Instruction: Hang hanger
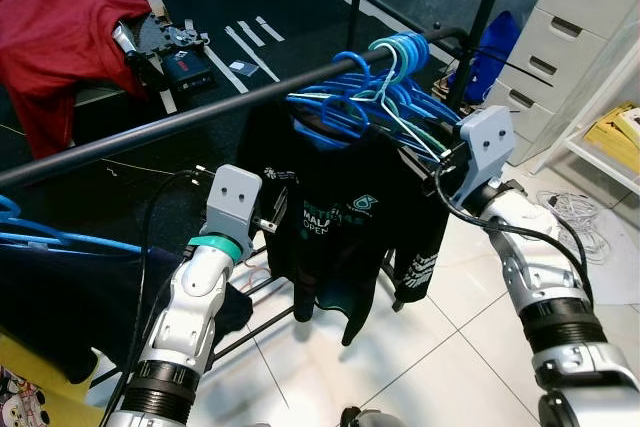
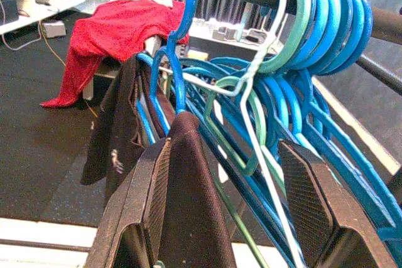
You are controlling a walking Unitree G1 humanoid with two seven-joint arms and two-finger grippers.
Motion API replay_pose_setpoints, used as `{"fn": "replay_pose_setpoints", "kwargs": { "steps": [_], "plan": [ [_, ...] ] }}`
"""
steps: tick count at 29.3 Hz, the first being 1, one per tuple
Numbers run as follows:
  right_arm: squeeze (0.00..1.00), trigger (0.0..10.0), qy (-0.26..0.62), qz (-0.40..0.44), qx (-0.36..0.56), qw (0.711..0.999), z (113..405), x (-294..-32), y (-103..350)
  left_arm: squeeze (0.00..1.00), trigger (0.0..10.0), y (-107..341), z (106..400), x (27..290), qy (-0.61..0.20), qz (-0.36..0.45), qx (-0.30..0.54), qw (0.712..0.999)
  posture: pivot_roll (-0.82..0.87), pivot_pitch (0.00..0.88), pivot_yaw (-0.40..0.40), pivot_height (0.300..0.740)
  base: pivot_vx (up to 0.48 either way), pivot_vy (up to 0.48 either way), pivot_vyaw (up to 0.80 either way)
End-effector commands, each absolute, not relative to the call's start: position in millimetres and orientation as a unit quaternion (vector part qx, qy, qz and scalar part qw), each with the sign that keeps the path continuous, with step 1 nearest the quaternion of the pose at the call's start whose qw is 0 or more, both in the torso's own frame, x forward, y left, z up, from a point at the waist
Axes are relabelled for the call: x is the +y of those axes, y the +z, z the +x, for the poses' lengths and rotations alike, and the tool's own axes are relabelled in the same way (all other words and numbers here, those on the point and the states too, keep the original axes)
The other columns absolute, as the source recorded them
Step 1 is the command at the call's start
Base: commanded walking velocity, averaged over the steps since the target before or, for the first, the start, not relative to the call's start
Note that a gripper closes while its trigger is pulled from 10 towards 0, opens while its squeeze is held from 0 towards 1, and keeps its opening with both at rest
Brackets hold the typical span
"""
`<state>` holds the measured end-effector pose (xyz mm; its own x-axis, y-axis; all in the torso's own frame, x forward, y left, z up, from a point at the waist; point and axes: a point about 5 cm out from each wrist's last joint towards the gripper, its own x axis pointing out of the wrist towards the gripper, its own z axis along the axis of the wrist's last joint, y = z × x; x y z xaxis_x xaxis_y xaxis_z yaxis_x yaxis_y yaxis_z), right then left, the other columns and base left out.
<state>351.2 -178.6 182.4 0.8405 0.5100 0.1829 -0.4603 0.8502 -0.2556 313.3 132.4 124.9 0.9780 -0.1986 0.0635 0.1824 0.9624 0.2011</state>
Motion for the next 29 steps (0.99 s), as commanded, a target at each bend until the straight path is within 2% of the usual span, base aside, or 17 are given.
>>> {"fn": "replay_pose_setpoints", "kwargs": {
  "steps": [1, 2, 7, 8, 10, 11, 13, 14, 16, 17, 29],
  "plan": [
    [0.00, 10.0, 0.275, -0.073, -0.097, 0.954, 356.1, -179.4, 178.6, 0.00, 10.0, 121.9, 309.4, 137.0, -0.095, 0.095, -0.032, 0.990, 0.02, 0.000, 0.040, 0.740, 0.000, 0.000, 0.00],
    [0.00, 10.0, 0.299, -0.039, -0.073, 0.951, 360.1, -177.8, 174.0, 0.00, 10.0, 122.0, 307.8, 140.6, -0.091, 0.098, -0.030, 0.991, 0.03, 0.000, 0.041, 0.740, 0.000, 0.000, 0.00],
    [0.00, 10.0, 0.328, 0.006, -0.042, 0.944, 363.5, -176.5, 167.3, 0.00, 10.0, 122.6, 306.0, 144.8, -0.088, 0.101, -0.029, 0.991, 0.04, 0.000, 0.045, 0.740, 0.000, 0.000, 0.00],
    [0.00, 9.3, 0.339, 0.022, -0.026, 0.940, 363.8, -177.1, 163.6, 0.00, 10.0, 123.4, 306.1, 145.3, -0.087, 0.101, -0.030, 0.991, 0.04, 0.000, 0.052, 0.740, 0.000, 0.000, 0.00],
    [0.00, 9.3, 0.339, 0.022, -0.026, 0.940, 363.8, -177.1, 163.6, 0.00, 10.0, 123.4, 306.1, 145.3, -0.087, 0.101, -0.030, 0.991, 0.04, 0.000, 0.052, 0.740, 0.000, 0.000, 0.00],
    [0.00, 4.9, 0.345, 0.034, -0.015, 0.938, 364.1, -178.6, 161.5, 0.00, 10.0, 124.2, 306.3, 145.4, -0.088, 0.102, -0.030, 0.990, 0.04, 0.000, 0.056, 0.740, 0.000, 0.000, 0.00],
    [0.00, 4.9, 0.345, 0.034, -0.015, 0.938, 364.1, -178.6, 161.5, 0.00, 10.0, 124.2, 306.3, 145.4, -0.088, 0.102, -0.030, 0.990, 0.04, 0.000, 0.056, 0.740, 0.000, 0.000, 0.00],
    [0.00, 3.1, 0.355, 0.030, -0.001, 0.935, 363.7, -180.0, 159.2, 0.00, 10.0, 125.1, 306.9, 145.5, -0.089, 0.103, -0.031, 0.990, 0.04, 0.000, 0.064, 0.740, 0.000, 0.000, 0.00],
    [0.00, 3.1, 0.355, 0.030, -0.001, 0.935, 363.7, -180.0, 159.2, 0.00, 10.0, 125.1, 306.9, 145.5, -0.089, 0.103, -0.031, 0.990, 0.04, 0.000, 0.064, 0.740, 0.000, 0.000, 0.00],
    [0.00, 0.2, 0.359, 0.020, 0.008, 0.933, 363.8, -182.2, 158.2, 0.00, 10.0, 125.7, 307.5, 145.5, -0.090, 0.103, -0.031, 0.990, 0.03, 0.000, 0.065, 0.740, 0.000, 0.000, 0.00],
    [0.00, 0.0, 0.349, -0.006, 0.009, 0.937, 366.6, -190.4, 162.2, 0.00, 10.0, 125.3, 307.7, 142.3, -0.095, 0.100, -0.029, 0.990, 0.02, 0.000, 0.066, 0.740, 0.000, 0.000, 0.00]
  ]
}}
